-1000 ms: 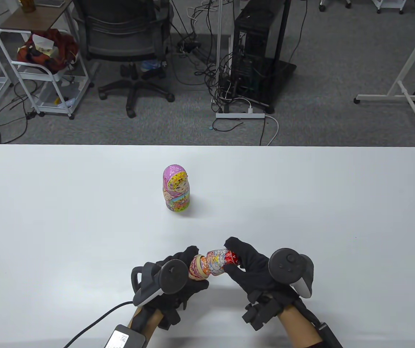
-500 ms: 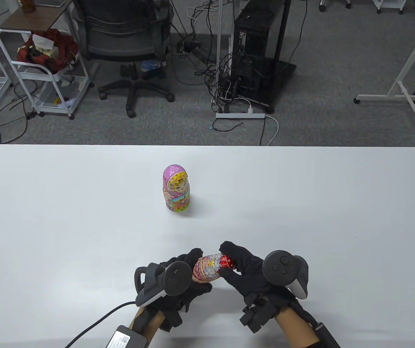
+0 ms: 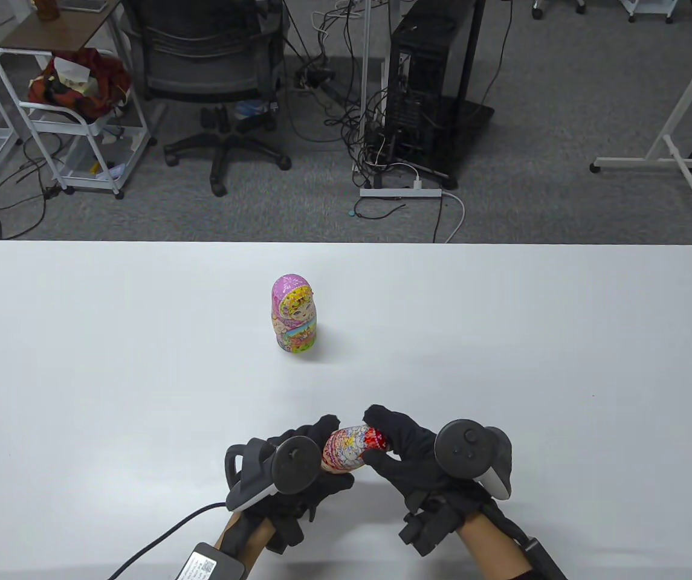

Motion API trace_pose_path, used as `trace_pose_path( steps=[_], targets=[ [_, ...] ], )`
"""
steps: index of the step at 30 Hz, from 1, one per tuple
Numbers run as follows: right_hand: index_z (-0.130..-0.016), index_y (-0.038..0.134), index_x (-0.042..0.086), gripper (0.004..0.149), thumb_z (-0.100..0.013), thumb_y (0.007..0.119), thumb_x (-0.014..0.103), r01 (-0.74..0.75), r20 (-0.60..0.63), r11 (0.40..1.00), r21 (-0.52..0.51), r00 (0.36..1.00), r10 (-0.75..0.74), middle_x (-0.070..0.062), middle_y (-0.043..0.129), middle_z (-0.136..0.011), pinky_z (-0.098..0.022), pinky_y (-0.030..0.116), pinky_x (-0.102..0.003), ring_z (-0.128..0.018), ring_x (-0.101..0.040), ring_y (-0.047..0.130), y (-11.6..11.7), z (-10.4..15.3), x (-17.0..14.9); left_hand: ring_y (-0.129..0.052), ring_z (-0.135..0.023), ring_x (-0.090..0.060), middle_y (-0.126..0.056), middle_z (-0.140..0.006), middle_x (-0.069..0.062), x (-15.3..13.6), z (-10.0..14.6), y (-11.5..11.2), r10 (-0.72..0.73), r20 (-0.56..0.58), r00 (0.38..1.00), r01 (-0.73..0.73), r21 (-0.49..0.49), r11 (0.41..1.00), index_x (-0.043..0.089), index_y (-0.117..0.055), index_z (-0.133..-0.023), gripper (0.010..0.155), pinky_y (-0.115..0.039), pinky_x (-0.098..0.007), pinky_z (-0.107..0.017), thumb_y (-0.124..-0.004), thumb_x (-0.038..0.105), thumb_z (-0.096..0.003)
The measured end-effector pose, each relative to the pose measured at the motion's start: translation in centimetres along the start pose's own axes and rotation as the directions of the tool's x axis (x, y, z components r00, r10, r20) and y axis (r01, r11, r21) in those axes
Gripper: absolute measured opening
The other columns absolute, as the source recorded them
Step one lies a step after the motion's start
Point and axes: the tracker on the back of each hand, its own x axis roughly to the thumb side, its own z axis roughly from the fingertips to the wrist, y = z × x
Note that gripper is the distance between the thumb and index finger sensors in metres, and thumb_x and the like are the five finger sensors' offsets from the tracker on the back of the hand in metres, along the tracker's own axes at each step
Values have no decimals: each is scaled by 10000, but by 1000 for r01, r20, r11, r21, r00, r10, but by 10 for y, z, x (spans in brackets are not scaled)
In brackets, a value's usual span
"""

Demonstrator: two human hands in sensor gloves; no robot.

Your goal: Nest individual Russian dolls into a nested set

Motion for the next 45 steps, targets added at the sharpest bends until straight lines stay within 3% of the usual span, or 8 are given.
trace_pose_path(
  steps=[9,13,18,21,24,29,35,45],
  targets=[
    [-967,528,343,648,-408,817,498,-36,31,998,-52,999,38,-70,714,-988,-600,775,-435,-746,-228,910,-1,1,9,-1013,-631,-165,-898,-888,-35,-3,2,4,74,33,997,-75,31,997,252,-559,-1047,928,-823,-469,-605,-891,681,-294],
    [-969,509,402,658,-402,792,578,-27,24,995,-100,999,29,-7,730,-986,-618,767,-453,-773,-217,907,1,3,6,-1008,-648,-159,-889,-897,-20,0,1,5,133,45,990,-133,3,991,237,-551,-1051,931,-818,-464,-615,-871,698,-309],
    [-996,293,457,710,-459,751,536,127,51,991,35,990,-129,-88,547,-1064,-676,696,-505,-896,-300,806,11,0,7,-1013,-685,-143,-872,-915,5,5,0,0,141,47,989,-140,-22,990,193,-528,-1041,952,-822,-454,-617,-820,731,-311],
    [-1006,408,392,693,-448,794,533,12,-30,994,-112,999,-16,-120,670,-1002,-609,746,-501,-787,-324,895,-1,-2,20,-905,-862,-213,-726,-1052,-45,1,-5,-6,198,11,980,-194,-150,970,172,-376,-1093,1016,-752,-500,-664,-753,752,-349],
    [-1014,399,380,705,-454,805,522,-74,-84,976,-207,995,58,-125,660,-1009,-615,729,-514,-793,-334,881,-22,-9,31,-718,-1006,-323,-562,-1137,-103,-7,-4,-6,185,-20,983,-186,-112,976,181,-299,-1108,1034,-623,-592,-717,-752,733,-360],
    [-1015,339,423,729,-457,796,525,-429,-368,868,-252,872,324,-62,594,-1060,-689,665,-511,-862,-305,819,-59,-38,16,-525,-1071,-387,-397,-1176,-148,-23,-6,-6,-126,-60,990,124,-36,992,227,-289,-1116,1000,-451,-691,-727,-714,745,-372],
    [-1010,312,471,717,-476,788,519,-513,-674,847,-141,676,298,-12,521,-1104,-759,594,-502,-932,-275,749,-92,-69,-39,-390,-1094,-407,-274,-1191,-153,-31,-10,-7,-169,-105,980,166,-39,985,243,-232,-1119,1025,-304,-733,-719,-698,764,-370],
    [-1005,324,502,695,-481,779,548,-617,-807,786,46,440,393,26,514,-1113,-780,599,-465,-932,-223,752,-85,-83,-91,-421,-1091,-402,-305,-1191,-147,-30,-10,-7,-160,-104,982,155,-60,986,249,-239,-1121,1018,-306,-737,-719,-697,763,-371]
  ],
)
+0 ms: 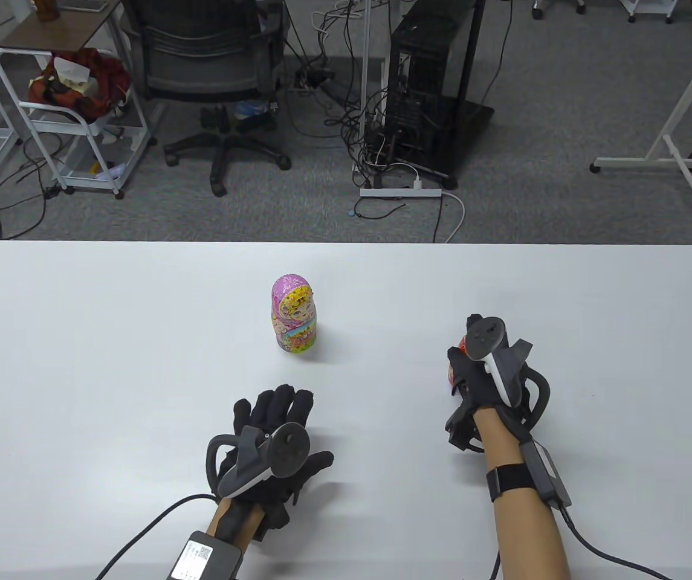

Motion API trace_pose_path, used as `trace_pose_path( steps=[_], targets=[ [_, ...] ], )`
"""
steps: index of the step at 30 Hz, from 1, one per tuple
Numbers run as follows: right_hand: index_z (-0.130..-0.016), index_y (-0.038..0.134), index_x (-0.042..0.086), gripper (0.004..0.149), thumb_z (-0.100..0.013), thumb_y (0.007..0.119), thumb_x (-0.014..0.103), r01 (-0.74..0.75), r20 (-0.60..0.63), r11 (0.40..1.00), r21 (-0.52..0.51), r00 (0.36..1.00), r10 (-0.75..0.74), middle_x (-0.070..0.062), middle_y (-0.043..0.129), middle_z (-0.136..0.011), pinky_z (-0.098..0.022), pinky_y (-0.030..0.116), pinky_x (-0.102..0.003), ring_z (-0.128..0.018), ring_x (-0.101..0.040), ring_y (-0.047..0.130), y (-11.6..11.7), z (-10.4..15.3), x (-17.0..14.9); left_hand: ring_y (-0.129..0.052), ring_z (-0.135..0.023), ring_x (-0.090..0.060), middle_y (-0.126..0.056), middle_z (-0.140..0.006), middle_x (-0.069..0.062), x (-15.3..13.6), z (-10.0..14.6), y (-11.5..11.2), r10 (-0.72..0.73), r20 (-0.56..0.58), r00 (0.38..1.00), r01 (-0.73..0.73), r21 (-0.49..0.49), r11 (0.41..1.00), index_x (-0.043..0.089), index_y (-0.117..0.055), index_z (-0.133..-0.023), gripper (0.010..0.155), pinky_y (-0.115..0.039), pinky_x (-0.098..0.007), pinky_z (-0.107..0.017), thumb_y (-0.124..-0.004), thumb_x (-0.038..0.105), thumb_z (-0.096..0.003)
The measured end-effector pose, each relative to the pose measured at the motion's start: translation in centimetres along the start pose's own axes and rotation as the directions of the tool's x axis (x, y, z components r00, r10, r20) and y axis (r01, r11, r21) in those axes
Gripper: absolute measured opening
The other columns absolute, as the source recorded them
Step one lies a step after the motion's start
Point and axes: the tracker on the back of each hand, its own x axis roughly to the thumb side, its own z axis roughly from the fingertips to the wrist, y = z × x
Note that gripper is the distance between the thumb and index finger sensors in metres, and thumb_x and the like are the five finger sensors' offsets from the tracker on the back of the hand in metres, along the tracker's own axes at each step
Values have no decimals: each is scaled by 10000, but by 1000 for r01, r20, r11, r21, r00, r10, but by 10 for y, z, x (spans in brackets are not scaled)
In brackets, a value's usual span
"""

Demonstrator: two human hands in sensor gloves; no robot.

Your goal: Nest individual Russian dolls into a nested set

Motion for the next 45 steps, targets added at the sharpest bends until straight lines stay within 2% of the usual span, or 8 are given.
trace_pose_path(
  steps=[16,20,25,32,35,39,41,45],
  targets=[
    [-997,170,542,762,-465,710,618,-144,-36,989,-39,989,142,45,360,-1178,-815,507,-526,-1077,-255,576,1,3,-6,-469,-1083,-392,-346,-1189,-142,0,-1,-1,13,5,1000,-13,3,1000,252,-279,-1118,985,-331,-732,-722,-698,748,-378],
    [-1012,251,504,722,-460,704,611,-24,69,995,-98,997,31,24,390,-1169,-804,506,-543,-1075,-279,569,-22,21,-6,-474,-1081,-393,-370,-1182,-142,1,-1,-1,16,6,1000,-16,-2,1000,249,-283,-1118,976,-335,-732,-721,-696,740,-383],
    [-1020,336,455,702,-448,713,607,138,348,973,-185,935,-66,-22,422,-1153,-770,504,-581,-1060,-325,555,-35,68,-5,-481,-1080,-390,-374,-1182,-141,4,1,1,30,15,999,-30,3,1000,248,-291,-1117,964,-345,-729,-722,-695,732,-389],
    [-1028,275,480,766,-426,708,668,53,624,966,-252,772,120,-26,263,-1187,-780,379,-649,-1117,-358,347,-10,132,-5,-528,-1071,-372,-415,-1177,-127,3,2,-2,98,-5,995,-98,31,995,242,-325,-1114,943,-416,-705,-729,-695,724,-394],
    [-1015,92,474,866,-424,676,717,-167,647,977,-131,732,212,-38,32,-1167,-767,249,-680,-1107,-386,117,3,136,-4,-497,-1080,-376,-390,-1181,-129,0,-2,0,155,-52,987,-152,58,987,244,-316,-1116,946,-420,-695,-735,-696,726,-396],
    [-1017,96,459,879,-419,688,713,-146,664,989,0,740,109,-52,13,-1156,-752,222,-689,-1093,-401,90,12,129,-2,-463,-1087,-394,-341,-1190,-147,-15,-26,9,227,-172,959,-217,76,973,219,-290,-1123,978,-434,-683,-741,-704,731,-400],
    [-1023,109,450,872,-424,687,708,-137,669,990,38,739,77,-58,33,-1160,-751,232,-690,-1094,-404,109,14,128,-2,-425,-1098,-385,-306,-1193,-131,-26,-54,16,195,-234,953,-201,-1,980,217,-258,-1120,990,-410,-679,-755,-706,725,-398],
    [-1038,160,440,837,-437,686,690,-133,681,990,57,730,58,-66,93,-1172,-752,270,-689,-1101,-403,184,17,129,-1,-424,-1102,-374,-285,-1195,-129,-56,-111,36,292,-393,872,-287,74,955,195,-181,-1119,1052,-445,-656,-757,-681,769,-393]
  ],
)
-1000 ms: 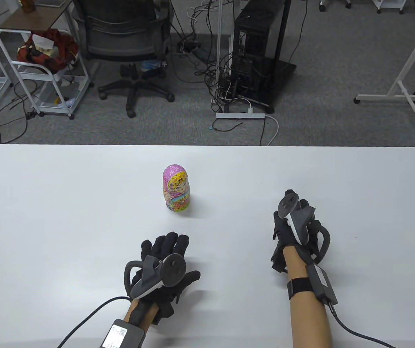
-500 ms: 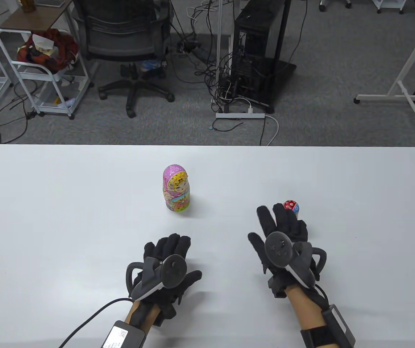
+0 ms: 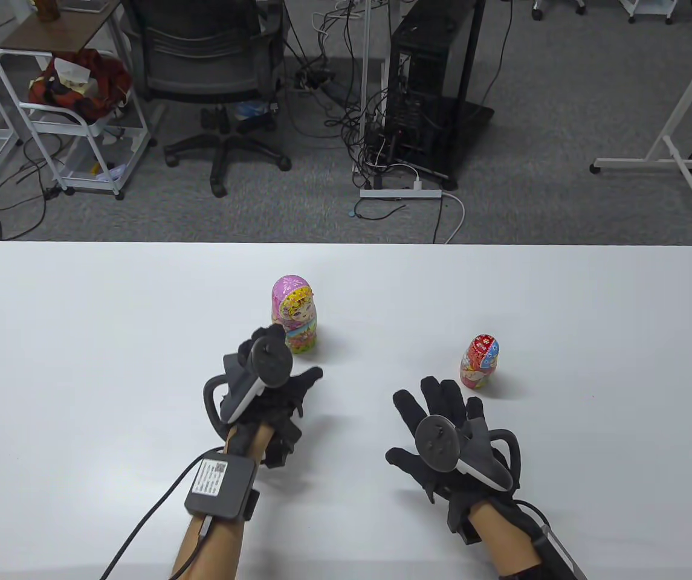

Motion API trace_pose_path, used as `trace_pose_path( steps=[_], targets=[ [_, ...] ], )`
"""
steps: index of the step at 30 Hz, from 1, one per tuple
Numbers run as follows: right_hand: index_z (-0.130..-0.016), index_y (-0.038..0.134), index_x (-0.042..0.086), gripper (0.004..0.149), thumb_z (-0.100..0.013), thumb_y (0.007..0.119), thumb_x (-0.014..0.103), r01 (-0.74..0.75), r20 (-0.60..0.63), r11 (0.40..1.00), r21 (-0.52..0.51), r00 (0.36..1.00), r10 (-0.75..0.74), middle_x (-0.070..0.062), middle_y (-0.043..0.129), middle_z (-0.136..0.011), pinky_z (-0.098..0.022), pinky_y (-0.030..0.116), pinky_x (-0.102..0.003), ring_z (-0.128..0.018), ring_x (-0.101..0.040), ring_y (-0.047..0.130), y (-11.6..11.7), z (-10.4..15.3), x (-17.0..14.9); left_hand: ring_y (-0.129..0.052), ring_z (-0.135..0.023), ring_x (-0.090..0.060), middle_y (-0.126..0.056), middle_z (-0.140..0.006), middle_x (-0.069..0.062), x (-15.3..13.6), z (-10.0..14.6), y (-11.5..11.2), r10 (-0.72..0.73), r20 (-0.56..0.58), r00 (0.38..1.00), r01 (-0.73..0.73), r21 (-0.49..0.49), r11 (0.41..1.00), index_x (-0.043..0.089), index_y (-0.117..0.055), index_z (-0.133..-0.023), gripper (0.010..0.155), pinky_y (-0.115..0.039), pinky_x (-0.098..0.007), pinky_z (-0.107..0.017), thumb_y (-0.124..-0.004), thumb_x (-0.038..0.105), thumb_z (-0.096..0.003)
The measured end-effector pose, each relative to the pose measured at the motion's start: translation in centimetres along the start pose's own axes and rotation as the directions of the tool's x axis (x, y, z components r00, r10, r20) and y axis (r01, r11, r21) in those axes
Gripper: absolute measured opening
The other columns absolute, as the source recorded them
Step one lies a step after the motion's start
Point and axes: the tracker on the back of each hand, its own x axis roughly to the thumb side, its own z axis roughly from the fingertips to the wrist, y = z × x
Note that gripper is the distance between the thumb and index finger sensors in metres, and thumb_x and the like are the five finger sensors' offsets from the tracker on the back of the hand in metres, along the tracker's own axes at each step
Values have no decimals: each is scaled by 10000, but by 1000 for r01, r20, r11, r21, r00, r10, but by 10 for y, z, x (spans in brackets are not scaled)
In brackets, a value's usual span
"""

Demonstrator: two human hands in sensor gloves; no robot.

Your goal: Nest individual Russian dolls into a nested set

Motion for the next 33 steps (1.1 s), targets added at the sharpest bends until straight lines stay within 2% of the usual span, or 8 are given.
trace_pose_path(
  steps=[3,5,9,13,18,21,25,33],
  targets=[
    [-1043,182,429,818,-446,686,673,31,0,1000,5,1000,-31,-74,153,-1173,-752,292,-686,-1101,-404,222,3,-2,2,-315,-1130,-370,-164,-1204,-122,-3,-35,5,160,-126,979,-170,-77,982,194,-39,-1106,1154,-403,-646,-784,-677,828,-382],
    [-1046,199,420,805,-452,685,664,52,4,999,15,999,-52,-77,166,-1175,-750,304,-684,-1101,-403,246,5,-4,4,-219,-1142,-364,-53,-1200,-113,-5,-53,0,130,-168,977,-158,-172,972,204,66,-1083,1208,-357,-640,-805,-666,863,-384],
    [-1054,236,398,781,-464,683,645,74,5,997,38,997,-74,-89,205,-1175,-747,328,-682,-1096,-408,296,10,-7,6,-163,-1156,-349,25,-1198,-89,-7,-69,-17,133,-180,975,-181,-286,941,272,147,-1061,1201,-336,-630,-822,-652,878,-399],
    [-1058,263,389,765,-468,682,636,86,5,995,51,996,-87,-96,239,-1175,-740,350,-683,-1092,-409,340,14,-8,7,-95,-1168,-321,92,-1194,-56,-12,-76,-25,257,-219,941,-323,-361,875,369,207,-1032,1132,-292,-612,-847,-611,881,-441],
    [-1059,298,378,745,-471,683,625,111,-6,993,45,994,-111,-99,282,-1173,-740,370,-679,-1085,-408,392,14,-9,6,-118,-1180,-298,72,-1205,-36,-15,-81,-27,267,-227,937,-335,-362,870,435,169,-1036,1069,-307,-596,-857,-613,876,-455],
    [-1059,306,376,740,-472,681,623,120,-12,991,55,993,-120,-101,291,-1172,-740,376,-678,-1084,-406,404,17,-10,5,-180,-1209,-264,12,-1234,9,-13,-78,-21,243,-195,950,-294,-303,906,407,104,-1060,1074,-334,-583,-870,-654,870,-455],
    [-1059,313,374,733,-474,682,618,134,-13,989,57,991,-133,-98,301,-1172,-742,384,-674,-1082,-403,415,18,-11,4,-344,-1224,-334,-192,-1263,-51,-12,-70,-15,216,-116,969,-239,-255,937,365,-39,-1100,1068,-422,-562,-880,-728,848,-441],
    [-1052,331,368,719,-471,680,610,227,39,974,-20,973,-226,-86,356,-1162,-741,429,-656,-1070,-388,472,10,-7,8,-810,-1014,-338,-648,-1120,-86,-9,-6,4,274,110,955,-267,-74,961,231,-359,-1084,1055,-665,-577,-738,-841,796,-334]
  ],
)
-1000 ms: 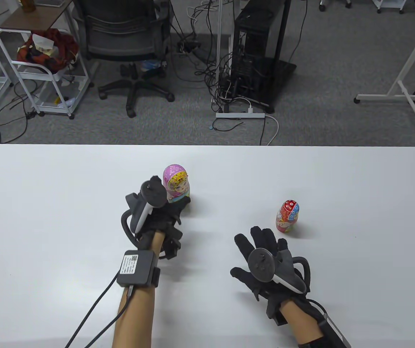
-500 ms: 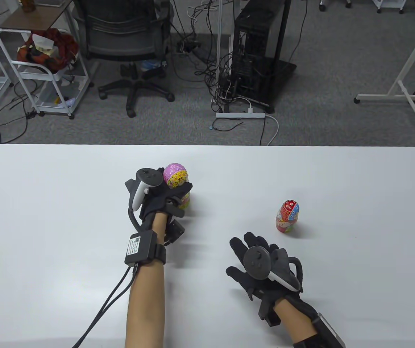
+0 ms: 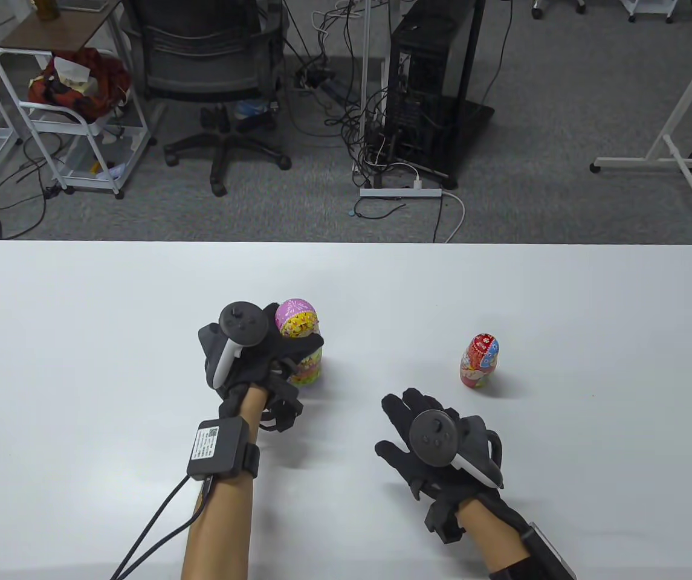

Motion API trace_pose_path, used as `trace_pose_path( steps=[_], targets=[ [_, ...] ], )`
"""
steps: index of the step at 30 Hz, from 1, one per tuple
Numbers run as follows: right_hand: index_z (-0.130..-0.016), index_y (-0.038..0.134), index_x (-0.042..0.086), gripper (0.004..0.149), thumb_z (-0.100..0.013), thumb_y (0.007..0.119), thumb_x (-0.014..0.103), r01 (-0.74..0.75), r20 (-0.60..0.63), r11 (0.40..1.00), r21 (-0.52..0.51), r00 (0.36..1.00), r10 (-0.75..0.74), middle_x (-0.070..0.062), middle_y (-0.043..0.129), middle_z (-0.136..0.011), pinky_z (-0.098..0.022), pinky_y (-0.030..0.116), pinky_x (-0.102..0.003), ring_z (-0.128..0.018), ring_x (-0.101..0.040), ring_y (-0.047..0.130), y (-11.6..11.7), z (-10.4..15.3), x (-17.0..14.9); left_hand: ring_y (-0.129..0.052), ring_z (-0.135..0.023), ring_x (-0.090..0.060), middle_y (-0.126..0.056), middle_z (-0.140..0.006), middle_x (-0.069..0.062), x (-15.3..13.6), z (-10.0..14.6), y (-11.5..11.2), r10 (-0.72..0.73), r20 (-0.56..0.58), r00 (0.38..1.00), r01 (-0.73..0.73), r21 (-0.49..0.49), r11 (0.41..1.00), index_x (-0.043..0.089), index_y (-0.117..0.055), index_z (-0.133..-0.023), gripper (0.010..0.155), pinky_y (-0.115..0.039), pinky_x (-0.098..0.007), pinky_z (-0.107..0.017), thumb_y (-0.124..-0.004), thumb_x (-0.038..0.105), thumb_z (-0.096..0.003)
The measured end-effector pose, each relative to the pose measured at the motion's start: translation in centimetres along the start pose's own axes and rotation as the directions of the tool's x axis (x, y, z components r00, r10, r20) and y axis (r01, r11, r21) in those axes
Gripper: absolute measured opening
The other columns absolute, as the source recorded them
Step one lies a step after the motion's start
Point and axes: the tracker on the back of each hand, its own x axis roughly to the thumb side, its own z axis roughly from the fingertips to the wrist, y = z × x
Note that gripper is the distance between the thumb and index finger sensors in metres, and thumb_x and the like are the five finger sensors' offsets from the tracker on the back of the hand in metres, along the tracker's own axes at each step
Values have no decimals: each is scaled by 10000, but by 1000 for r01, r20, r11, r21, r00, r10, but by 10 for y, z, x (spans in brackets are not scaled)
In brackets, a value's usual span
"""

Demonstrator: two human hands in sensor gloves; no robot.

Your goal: Nest individual Russian dolls into a nested set

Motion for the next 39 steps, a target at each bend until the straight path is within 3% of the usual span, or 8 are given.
trace_pose_path(
  steps=[6,10,13,16,23,26,32,39],
  targets=[
    [-1044,284,368,739,-465,670,619,293,108,953,-77,953,-285,-108,398,-1142,-719,514,-624,-1032,-385,556,-8,8,11,-882,-949,-322,-736,-1072,-90,31,78,11,-131,202,971,121,61,991,225,-440,-1080,1049,-704,-567,-707,-838,819,-312],
    [-1006,136,426,783,-462,664,624,522,221,853,-11,833,-507,-142,268,-1143,-720,522,-615,-1040,-402,525,-3,11,26,-908,-923,-330,-766,-1056,-97,51,120,2,-264,298,917,243,105,964,215,-476,-1078,1048,-724,-566,-692,-852,812,-302],
    [-966,63,462,815,-451,668,644,583,266,813,6,782,-563,-156,213,-1137,-712,534,-626,-1040,-435,514,-3,15,37,-915,-920,-318,-772,-1054,-89,64,142,-13,-340,365,867,323,109,940,214,-485,-1078,1047,-732,-558,-691,-845,819,-303],
    [-963,70,476,837,-442,703,644,556,240,831,-20,809,-536,-165,268,-1129,-695,581,-621,-1012,-475,545,-2,20,44,-933,-901,-312,-794,-1037,-95,74,157,-28,-352,394,849,334,116,935,200,-508,-1071,1049,-739,-552,-690,-843,819,-294],
    [-1010,397,390,758,-411,793,634,540,214,828,-154,836,-505,-170,587,-1039,-551,824,-515,-848,-434,842,-14,18,36,-905,-908,-288,-758,-1048,-72,69,158,-37,-292,424,857,296,58,953,188,-456,-1079,1059,-722,-552,-700,-786,835,-308],
    [-1015,403,340,766,-417,781,632,579,192,797,-173,814,-549,-192,604,-1024,-529,843,-501,-826,-427,865,-19,19,28,-679,-1049,-338,-478,-1160,-135,59,158,-40,-244,447,861,283,-23,959,155,-230,-1103,1155,-620,-612,-733,-772,804,-316],
    [-1018,370,332,781,-420,779,625,684,156,700,-204,729,-667,-189,580,-1030,-542,836,-499,-834,-425,854,-23,20,2,-516,-1103,-433,-300,-1183,-213,37,146,-48,-229,379,896,321,-200,925,136,-99,-1094,1294,-544,-662,-748,-835,811,-270],
    [-1008,403,361,738,-424,786,599,794,166,578,-190,606,-778,-202,562,-1033,-545,837,-508,-834,-441,848,-20,19,-2,-597,-1097,-427,-368,-1188,-189,37,147,-53,-244,378,893,317,-143,938,160,-122,-1100,1326,-630,-639,-732,-849,836,-222]
  ],
)
